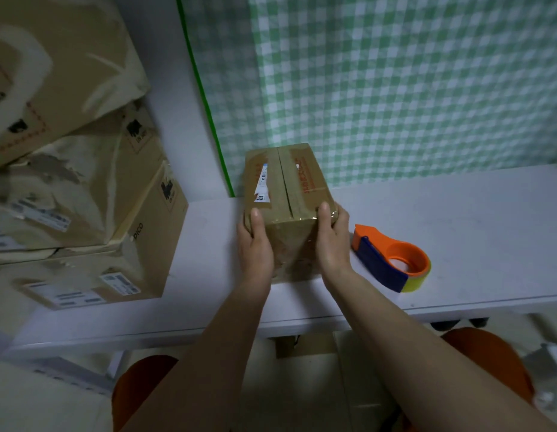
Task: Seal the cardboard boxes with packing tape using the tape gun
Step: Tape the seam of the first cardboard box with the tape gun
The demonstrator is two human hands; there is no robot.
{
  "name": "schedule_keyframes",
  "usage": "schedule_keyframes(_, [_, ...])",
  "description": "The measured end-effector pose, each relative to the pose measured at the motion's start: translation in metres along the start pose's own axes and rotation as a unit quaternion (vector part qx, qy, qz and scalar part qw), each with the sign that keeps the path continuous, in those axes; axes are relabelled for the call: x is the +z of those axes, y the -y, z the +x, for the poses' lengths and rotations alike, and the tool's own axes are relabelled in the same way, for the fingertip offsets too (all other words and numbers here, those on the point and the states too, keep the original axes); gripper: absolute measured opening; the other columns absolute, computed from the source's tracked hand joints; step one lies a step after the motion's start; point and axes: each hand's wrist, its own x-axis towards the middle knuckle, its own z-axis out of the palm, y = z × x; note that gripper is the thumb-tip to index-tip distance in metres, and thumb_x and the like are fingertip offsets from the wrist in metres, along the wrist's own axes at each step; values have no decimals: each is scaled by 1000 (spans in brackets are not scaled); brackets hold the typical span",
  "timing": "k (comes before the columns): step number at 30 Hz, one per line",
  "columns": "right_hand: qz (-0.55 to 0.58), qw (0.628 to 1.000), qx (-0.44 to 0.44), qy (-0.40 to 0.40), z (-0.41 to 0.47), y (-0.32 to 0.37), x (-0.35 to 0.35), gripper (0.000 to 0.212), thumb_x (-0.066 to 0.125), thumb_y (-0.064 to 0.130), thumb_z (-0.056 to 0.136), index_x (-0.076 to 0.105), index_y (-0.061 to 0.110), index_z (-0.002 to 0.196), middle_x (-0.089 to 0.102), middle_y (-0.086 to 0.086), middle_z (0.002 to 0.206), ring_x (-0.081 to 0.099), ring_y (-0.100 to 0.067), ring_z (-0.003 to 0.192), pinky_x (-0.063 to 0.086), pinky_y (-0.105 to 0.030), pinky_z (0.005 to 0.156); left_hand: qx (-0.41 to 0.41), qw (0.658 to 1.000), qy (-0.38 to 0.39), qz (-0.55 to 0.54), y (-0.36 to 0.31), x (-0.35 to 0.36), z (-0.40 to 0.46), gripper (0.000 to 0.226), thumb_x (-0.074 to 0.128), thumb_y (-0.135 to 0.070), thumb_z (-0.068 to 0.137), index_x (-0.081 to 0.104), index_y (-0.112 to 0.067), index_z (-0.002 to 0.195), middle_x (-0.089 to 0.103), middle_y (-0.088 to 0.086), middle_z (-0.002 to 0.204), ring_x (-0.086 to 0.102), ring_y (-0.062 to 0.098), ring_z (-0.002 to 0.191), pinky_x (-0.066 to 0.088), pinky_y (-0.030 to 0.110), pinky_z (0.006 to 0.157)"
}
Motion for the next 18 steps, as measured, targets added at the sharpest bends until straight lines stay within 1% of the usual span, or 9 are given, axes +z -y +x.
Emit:
schedule_keyframes(2, [25, 999, 25, 17, 2, 0, -3, 46, 40, 47, 98, 39, 22, 136, 51, -1, 132, 50, -17, 119, 39, -37, 105, -8, 999, 25, -21, -1, -3, -3, 51, 33, -58, 96, 38, -34, 141, 51, -3, 137, 51, 16, 118, 41, 39, 105])
schedule_keyframes(5, [40, 998, 36, 39, 0, 10, -9, 42, 40, 46, 98, 39, 22, 133, 51, 0, 128, 50, -15, 113, 40, -33, 98, 1, 998, 49, -37, -15, -5, -10, 50, 31, -53, 99, 32, -36, 145, 46, -7, 139, 48, 9, 114, 42, 28, 97])
schedule_keyframes(8, [62, 997, 2, 37, 2, 35, -19, 37, 42, 44, 98, 40, 22, 128, 53, 4, 119, 50, -11, 107, 38, -27, 91, 73, 994, 77, -41, -45, -1, -18, 52, 30, -51, 99, 24, -38, 149, 41, -16, 137, 43, -1, 115, 40, 10, 83])
schedule_keyframes(9, [69, 997, -16, 31, 4, 46, -26, 34, 43, 44, 97, 41, 23, 123, 56, 7, 113, 52, -11, 105, 39, -27, 91, 98, 990, 88, -52, -58, 3, -21, 53, 31, -51, 99, 22, -38, 150, 38, -17, 139, 42, -2, 118, 40, 8, 86])
schedule_keyframes(11, [83, 995, -55, 6, 9, 68, -43, 28, 45, 45, 97, 43, 25, 117, 57, 12, 105, 55, -10, 102, 43, -29, 92, 137, 982, 112, -73, -80, 19, -26, 55, 34, -50, 98, 19, -37, 150, 36, -15, 143, 42, 0, 122, 40, 19, 97])
schedule_keyframes(12, [85, 994, -73, -10, 12, 78, -55, 28, 45, 45, 97, 43, 25, 116, 57, 13, 105, 55, -9, 101, 43, -28, 92, 151, 978, 126, -76, -90, 31, -31, 55, 34, -48, 99, 18, -37, 150, 36, -15, 142, 43, -1, 120, 39, 21, 99])
schedule_keyframes(14, [88, 990, -102, -48, 19, 97, -87, 28, 44, 43, 98, 43, 24, 118, 56, 12, 105, 54, -3, 96, 43, -22, 86, 167, 967, 167, -92, -102, 63, -41, 56, 36, -46, 100, 14, -36, 150, 36, -12, 145, 45, -2, 119, 39, 22, 100])
schedule_keyframes(16, [92, 984, -121, -95, 26, 110, -126, 25, 44, 40, 98, 43, 23, 117, 56, 10, 107, 54, -2, 95, 42, -20, 84, 167, 954, 225, -106, -106, 101, -55, 64, 42, -53, 95, 12, -38, 150, 35, -8, 149, 46, 3, 125, 39, 30, 107])
schedule_keyframes(18, [94, 977, -125, -145, 35, 113, -170, 24, 47, 38, 98, 44, 22, 115, 56, 5, 112, 55, -8, 100, 42, -24, 89, 155, 943, 279, -98, -106, 141, -75, 78, 48, -63, 83, 10, -44, 148, 35, -9, 150, 44, 8, 130, 37, 40, 110])
